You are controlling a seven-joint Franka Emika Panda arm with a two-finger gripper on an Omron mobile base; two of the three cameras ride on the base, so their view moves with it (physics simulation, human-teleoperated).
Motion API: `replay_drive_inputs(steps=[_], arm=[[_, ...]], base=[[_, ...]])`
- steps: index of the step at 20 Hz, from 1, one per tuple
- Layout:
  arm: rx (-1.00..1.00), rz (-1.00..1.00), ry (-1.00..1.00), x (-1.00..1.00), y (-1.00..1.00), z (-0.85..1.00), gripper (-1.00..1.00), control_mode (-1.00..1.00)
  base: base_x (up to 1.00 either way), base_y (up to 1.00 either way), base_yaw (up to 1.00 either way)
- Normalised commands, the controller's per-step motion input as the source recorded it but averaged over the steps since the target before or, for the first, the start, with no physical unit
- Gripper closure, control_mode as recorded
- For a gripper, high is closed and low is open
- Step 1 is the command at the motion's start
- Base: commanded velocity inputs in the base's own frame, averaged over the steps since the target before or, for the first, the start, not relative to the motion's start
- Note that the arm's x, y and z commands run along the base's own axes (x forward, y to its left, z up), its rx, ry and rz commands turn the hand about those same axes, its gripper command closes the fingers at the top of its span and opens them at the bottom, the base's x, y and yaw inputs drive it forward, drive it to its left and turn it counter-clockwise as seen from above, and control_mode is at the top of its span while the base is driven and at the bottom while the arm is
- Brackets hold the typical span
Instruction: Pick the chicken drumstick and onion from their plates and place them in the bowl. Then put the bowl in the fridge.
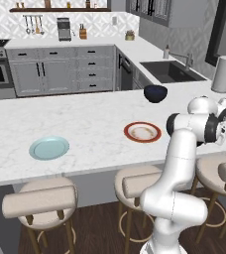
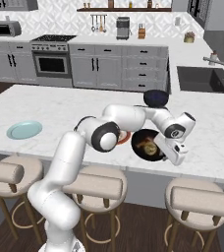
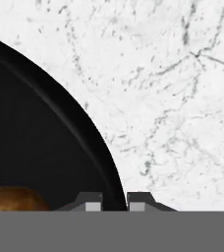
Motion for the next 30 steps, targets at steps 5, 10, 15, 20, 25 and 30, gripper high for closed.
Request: replay_drive_inputs(steps=[5,10,15,20,25,30], arm=[[0.0,0.0,0.0,-0.58,0.09,0.59,1.0,-1.0],[0.0,0.0,-0.06,-1.0,0.08,0.74,1.0,-1.0],[-0.19,0.0,-0.17,-0.89,0.69,0.45,1.0,-1.0],[-0.4,0.0,-0.21,-1.0,1.0,0.54,1.0,-1.0],[-0.24,0.0,-0.01,-0.48,1.0,0.43,1.0,-1.0],[-0.04,0.0,0.0,-0.02,1.0,0.42,1.0,-1.0]], base=[[0.0,0.0,0.0],[0.0,0.0,0.0],[0.0,0.0,0.0],[0.0,0.0,0.0],[0.0,0.0,0.0],[0.0,0.0,0.0]])
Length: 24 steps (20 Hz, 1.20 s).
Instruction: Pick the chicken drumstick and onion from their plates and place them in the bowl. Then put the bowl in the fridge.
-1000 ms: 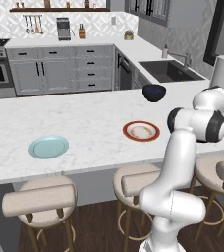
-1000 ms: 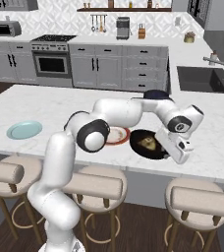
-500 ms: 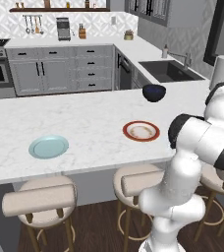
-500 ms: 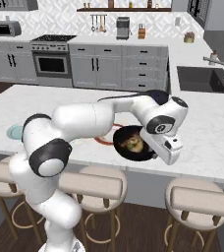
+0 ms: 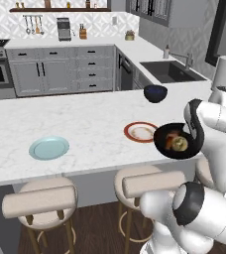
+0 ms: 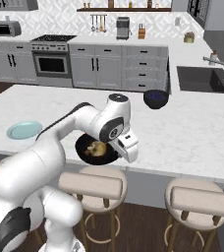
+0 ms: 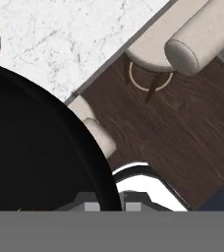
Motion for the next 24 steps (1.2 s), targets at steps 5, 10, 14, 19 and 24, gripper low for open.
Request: replay_drive_inputs(steps=[5,10,14,19,24], arm=[[0.0,0.0,0.0,0.0,1.0,0.46,1.0,-1.0],[0.05,0.01,0.0,-0.07,0.97,0.07,1.0,-1.0],[0.07,0.0,0.0,-0.09,0.76,0.0,1.0,-1.0],[0.12,0.01,0.0,-0.34,0.05,-0.01,1.0,-1.0],[0.08,0.0,0.0,-0.34,-0.06,-0.01,1.0,-1.0]], base=[[0.0,0.0,0.0],[0.0,0.0,0.0],[0.0,0.0,0.0],[0.0,0.0,0.0],[0.0,0.0,0.0]])
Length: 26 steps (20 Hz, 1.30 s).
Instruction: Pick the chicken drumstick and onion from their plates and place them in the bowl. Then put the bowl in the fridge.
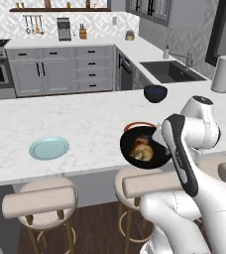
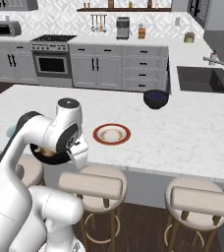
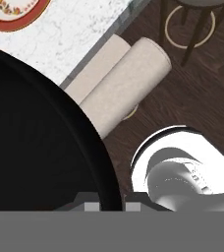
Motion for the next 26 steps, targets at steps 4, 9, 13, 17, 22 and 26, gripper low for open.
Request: replay_drive_inputs(steps=[4,9,13,17,22,26], arm=[[0.0,0.0,0.0,0.0,0.0,0.0,1.0,-1.0],[0.0,0.0,0.0,0.0,0.0,0.0,1.0,1.0],[0.0,0.0,0.0,0.0,0.0,0.0,1.0,1.0],[0.0,0.0,0.0,0.0,0.0,0.0,1.0,1.0],[0.0,0.0,0.0,0.0,0.0,0.0,1.0,1.0],[0.0,0.0,0.0,0.0,0.0,0.0,1.0,1.0]], base=[[0.0,0.0,0.0],[-0.76,0.03,0.0],[-0.64,0.11,0.09],[-0.32,0.22,0.38],[-0.03,0.39,0.7],[0.0,0.41,0.81]])
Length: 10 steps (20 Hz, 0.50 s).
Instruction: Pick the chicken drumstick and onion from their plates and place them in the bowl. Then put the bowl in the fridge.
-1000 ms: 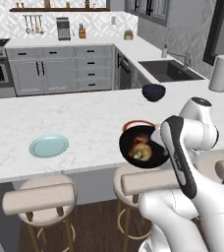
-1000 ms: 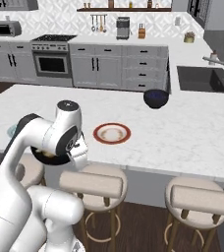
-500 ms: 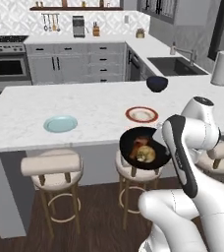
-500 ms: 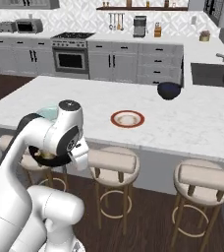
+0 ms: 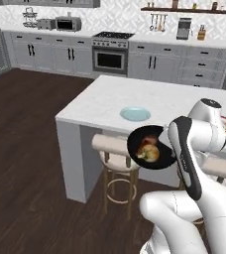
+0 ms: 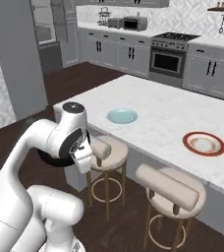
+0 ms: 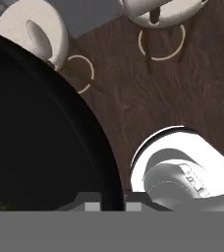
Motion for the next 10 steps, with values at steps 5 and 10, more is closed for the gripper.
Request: replay_drive_inputs(steps=[5,10], arm=[[0.0,0.0,0.0,0.0,0.0,0.0,1.0,1.0],[0.0,0.0,0.0,0.0,0.0,0.0,1.0,1.0]], base=[[0.52,0.55,0.62],[1.0,0.99,0.05]])
